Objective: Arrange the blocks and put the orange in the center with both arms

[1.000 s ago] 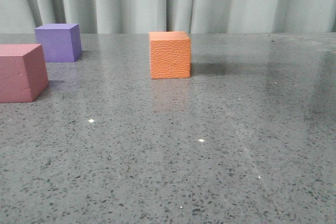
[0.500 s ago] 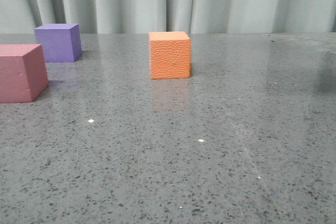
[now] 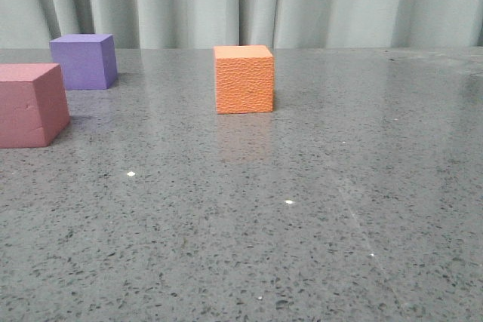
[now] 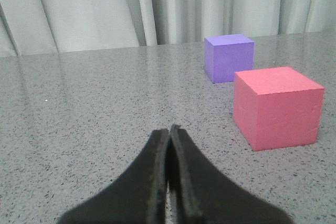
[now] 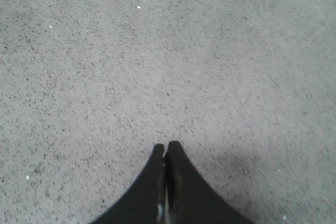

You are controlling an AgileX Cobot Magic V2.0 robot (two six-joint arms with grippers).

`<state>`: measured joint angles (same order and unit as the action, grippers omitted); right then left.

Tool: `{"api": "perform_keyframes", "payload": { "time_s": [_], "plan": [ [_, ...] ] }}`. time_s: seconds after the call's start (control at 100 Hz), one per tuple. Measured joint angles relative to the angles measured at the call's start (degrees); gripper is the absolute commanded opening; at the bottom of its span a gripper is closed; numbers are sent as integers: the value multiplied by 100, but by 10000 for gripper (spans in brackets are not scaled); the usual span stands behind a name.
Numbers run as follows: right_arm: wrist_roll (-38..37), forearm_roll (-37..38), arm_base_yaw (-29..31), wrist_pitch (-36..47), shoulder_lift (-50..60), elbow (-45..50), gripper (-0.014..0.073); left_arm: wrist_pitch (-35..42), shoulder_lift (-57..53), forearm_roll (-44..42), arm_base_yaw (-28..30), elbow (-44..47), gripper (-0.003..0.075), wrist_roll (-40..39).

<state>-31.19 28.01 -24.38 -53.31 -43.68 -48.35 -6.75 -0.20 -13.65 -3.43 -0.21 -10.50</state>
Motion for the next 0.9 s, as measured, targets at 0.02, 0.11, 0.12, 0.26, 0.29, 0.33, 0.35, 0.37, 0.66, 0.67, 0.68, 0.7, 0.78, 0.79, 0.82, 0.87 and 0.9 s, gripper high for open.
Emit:
{"api": "perform_keyframes", "payload": {
  "time_s": [0.02, 0.11, 0.12, 0.26, 0.29, 0.33, 0.35, 0.37, 0.66, 0.67, 0.68, 0.7, 0.78, 0.79, 0.82, 0.87, 0.9],
  "plan": [
    [0, 0, 0, -51, 60, 11, -67, 0, 0, 0, 0, 0, -19, 0],
    [0, 0, 0, -226, 256, 11, -67, 0, 0, 0, 0, 0, -19, 0],
    [0, 0, 0, -241, 265, 11, -67, 0, 0, 0, 0, 0, -19, 0],
    [0, 0, 12, -280, 308, 14, -67, 0, 0, 0, 0, 0, -19, 0],
    [0, 0, 12, -280, 308, 14, -67, 0, 0, 0, 0, 0, -19, 0],
    [0, 0, 12, -280, 308, 14, -67, 0, 0, 0, 0, 0, -19, 0],
    [0, 0, 12, -280, 308, 14, -67, 0, 0, 0, 0, 0, -19, 0],
    [0, 0, 12, -280, 308, 14, -67, 0, 0, 0, 0, 0, -19, 0],
    [22, 217, 51, 605, 663, 552, -67, 0, 0, 0, 0, 0, -19, 0],
    [22, 217, 50, 662, 727, 588, -67, 0, 0, 0, 0, 0, -19, 0],
    [35, 217, 66, 776, 760, 671, -67, 0, 0, 0, 0, 0, -19, 0],
    [47, 217, 107, 888, 866, 794, -67, 0, 0, 0, 0, 0, -19, 0],
    [75, 150, 326, 1548, 1322, 1284, -67, 0, 0, 0, 0, 0, -19, 0],
    [75, 137, 352, 1595, 1413, 1331, -67, 0, 0, 0, 0, 0, -19, 0],
    [75, 69, 493, 1815, 1589, 1562, -67, 0, 0, 0, 0, 0, -19, 0],
    [90, -84, 711, 2044, 1896, 1889, -67, 0, 0, 0, 0, 0, -19, 0],
    [109, -210, 838, 2154, 2073, 2071, -67, 0, 0, 0, 0, 0, -19, 0]
  ]
}}
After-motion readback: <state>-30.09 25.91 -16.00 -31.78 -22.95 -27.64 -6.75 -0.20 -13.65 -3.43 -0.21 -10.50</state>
